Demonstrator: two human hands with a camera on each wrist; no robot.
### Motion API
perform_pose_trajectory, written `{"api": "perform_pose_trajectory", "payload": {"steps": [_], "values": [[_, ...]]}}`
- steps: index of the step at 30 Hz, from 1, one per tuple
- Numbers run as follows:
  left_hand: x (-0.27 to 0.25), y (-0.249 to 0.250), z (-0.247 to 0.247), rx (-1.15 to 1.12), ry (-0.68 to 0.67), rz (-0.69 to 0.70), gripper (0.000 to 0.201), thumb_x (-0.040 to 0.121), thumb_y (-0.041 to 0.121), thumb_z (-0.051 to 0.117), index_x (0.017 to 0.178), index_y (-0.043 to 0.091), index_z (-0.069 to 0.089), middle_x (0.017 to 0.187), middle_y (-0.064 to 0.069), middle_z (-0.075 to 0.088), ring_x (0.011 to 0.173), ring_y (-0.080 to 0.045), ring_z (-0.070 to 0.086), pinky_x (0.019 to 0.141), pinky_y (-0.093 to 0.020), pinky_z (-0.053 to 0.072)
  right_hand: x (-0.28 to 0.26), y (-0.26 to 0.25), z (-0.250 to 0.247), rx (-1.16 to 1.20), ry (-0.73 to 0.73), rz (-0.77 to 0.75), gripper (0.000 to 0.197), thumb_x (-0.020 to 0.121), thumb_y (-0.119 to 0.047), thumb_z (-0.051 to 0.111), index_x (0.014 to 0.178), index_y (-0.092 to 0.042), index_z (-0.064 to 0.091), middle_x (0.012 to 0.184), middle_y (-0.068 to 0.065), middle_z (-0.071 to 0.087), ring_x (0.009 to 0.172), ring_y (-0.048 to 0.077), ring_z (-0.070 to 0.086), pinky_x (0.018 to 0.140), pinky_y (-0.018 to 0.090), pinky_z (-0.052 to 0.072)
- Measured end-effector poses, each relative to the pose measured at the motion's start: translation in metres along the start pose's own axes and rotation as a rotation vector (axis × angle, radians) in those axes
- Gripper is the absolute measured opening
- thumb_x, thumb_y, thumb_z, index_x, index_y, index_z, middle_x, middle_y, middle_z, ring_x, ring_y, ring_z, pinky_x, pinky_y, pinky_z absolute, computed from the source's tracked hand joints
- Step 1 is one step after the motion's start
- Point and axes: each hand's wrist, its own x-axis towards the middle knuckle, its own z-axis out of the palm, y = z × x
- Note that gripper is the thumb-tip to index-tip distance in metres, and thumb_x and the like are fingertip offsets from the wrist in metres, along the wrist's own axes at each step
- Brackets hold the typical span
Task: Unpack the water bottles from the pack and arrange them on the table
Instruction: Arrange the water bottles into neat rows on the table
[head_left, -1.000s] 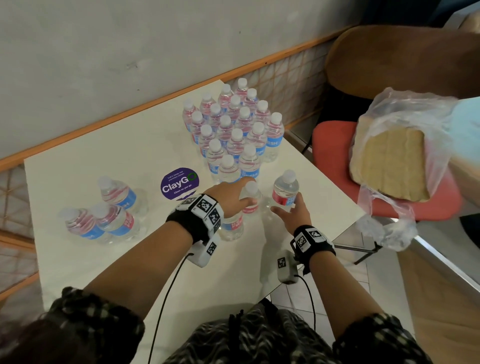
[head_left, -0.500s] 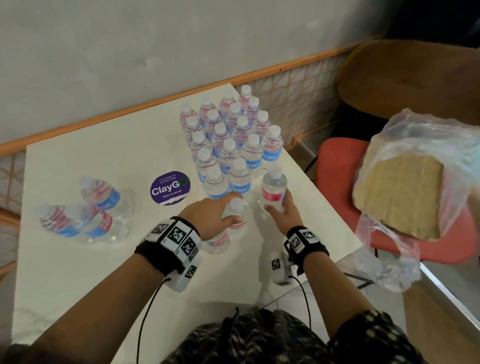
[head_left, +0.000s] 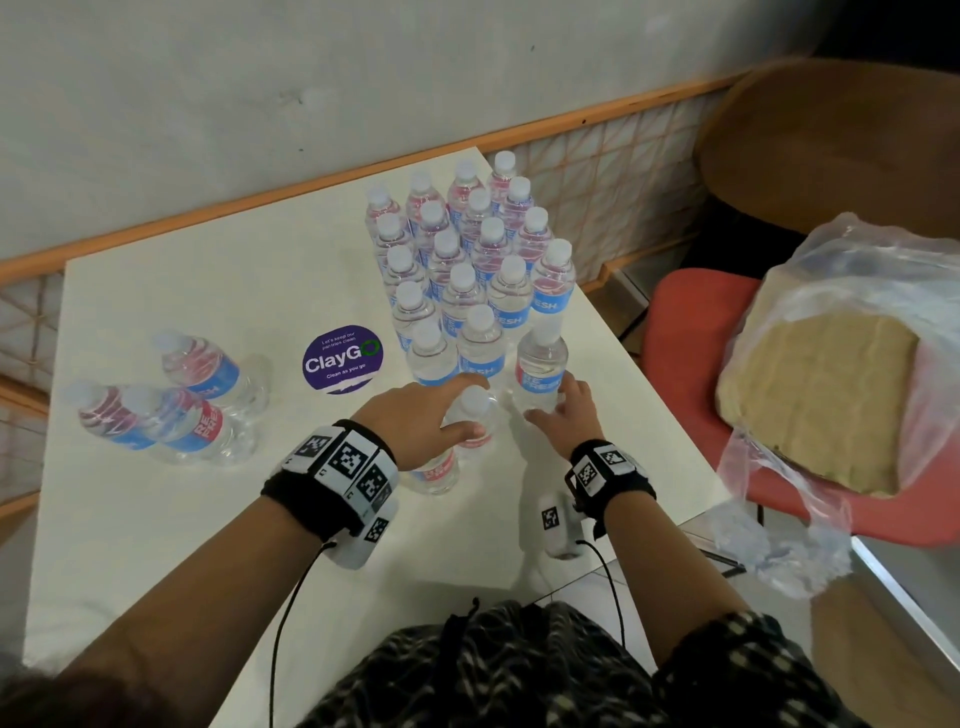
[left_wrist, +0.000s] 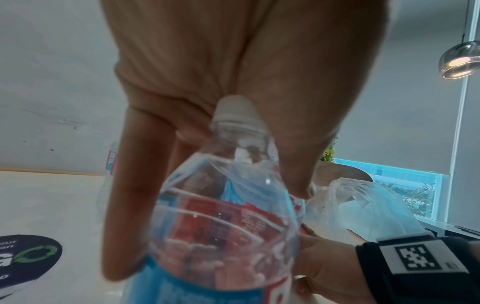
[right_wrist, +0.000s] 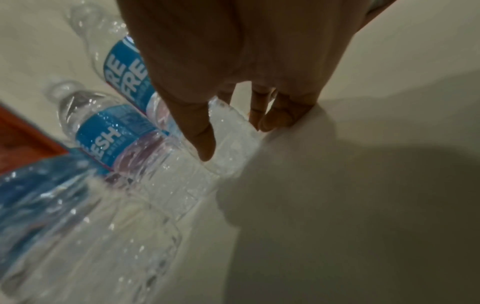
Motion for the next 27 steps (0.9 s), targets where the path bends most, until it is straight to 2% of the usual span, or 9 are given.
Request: {"api": "perform_pose_trajectory", "payload": {"steps": [3,5,8,11,14,18,27], "values": [[0.002,0.000,0.001,-0.001,0.013,0.021,0.048,0.091,0.054,0.046,0.135,0.045,0.029,0.105,0.001,0.061,0.080,-0.018,0.052,0.074,-0.031,0.041,-0.003,-0.007,0.004,0.021,0.068,0.033,0.081,0.069,-0.039,0.079,0.137,-0.027,0.037,0.119,0.006,0.051,0.107,0.025,0.052,0.098,0.042,0.044],[0.003,-0.001,0.001,-0.003,0.015,0.028,0.048,0.091,0.054,0.046,0.135,0.046,0.029,0.109,0.001,0.061,0.080,-0.018,0.053,0.075,-0.032,0.043,-0.003,-0.013,0.006,0.034,0.092,0.038,0.081,0.069,-0.041,0.079,0.137,-0.028,0.036,0.117,0.007,0.053,0.106,0.024,0.052,0.097,0.042,0.044],[0.004,-0.001,0.002,-0.001,0.018,0.021,0.048,0.090,0.055,0.046,0.134,0.046,0.028,0.109,0.001,0.061,0.082,-0.019,0.053,0.077,-0.034,0.045,-0.002,-0.014,0.007,0.060,0.048,0.036,0.079,0.071,-0.037,0.077,0.138,-0.028,0.035,0.119,0.010,0.052,0.110,0.027,0.051,0.099,0.046,0.043],[0.003,-0.001,0.003,0.012,0.024,0.024,0.049,0.091,0.054,0.046,0.135,0.046,0.028,0.110,0.000,0.063,0.085,-0.022,0.056,0.077,-0.034,0.045,-0.004,-0.012,0.004,0.091,0.013,0.049,0.073,0.077,-0.030,0.073,0.139,-0.028,0.035,0.123,0.010,0.052,0.110,0.025,0.051,0.099,0.041,0.043],[0.002,0.000,0.003,0.021,0.026,0.025,0.049,0.091,0.053,0.046,0.135,0.045,0.028,0.113,-0.002,0.062,0.094,-0.025,0.060,0.081,-0.036,0.047,-0.004,-0.014,0.003,0.103,0.033,0.053,0.071,0.077,-0.034,0.073,0.138,-0.030,0.037,0.120,0.008,0.054,0.108,0.023,0.053,0.098,0.040,0.044],[0.000,0.001,0.002,0.034,0.031,0.028,0.051,0.091,0.054,0.046,0.137,0.044,0.027,0.118,-0.002,0.062,0.097,-0.026,0.060,0.083,-0.037,0.048,0.001,-0.019,0.004,0.107,0.042,0.078,0.072,0.078,-0.036,0.073,0.140,-0.031,0.036,0.118,0.009,0.056,0.109,0.022,0.054,0.096,0.038,0.045],[0.000,0.001,0.001,0.026,0.018,0.026,0.051,0.091,0.054,0.046,0.137,0.044,0.028,0.112,-0.003,0.063,0.095,-0.026,0.061,0.079,-0.035,0.046,0.015,-0.029,0.004,0.056,0.054,0.126,0.074,0.078,-0.041,0.071,0.142,-0.034,0.034,0.118,0.008,0.057,0.109,0.025,0.057,0.098,0.043,0.046]]}}
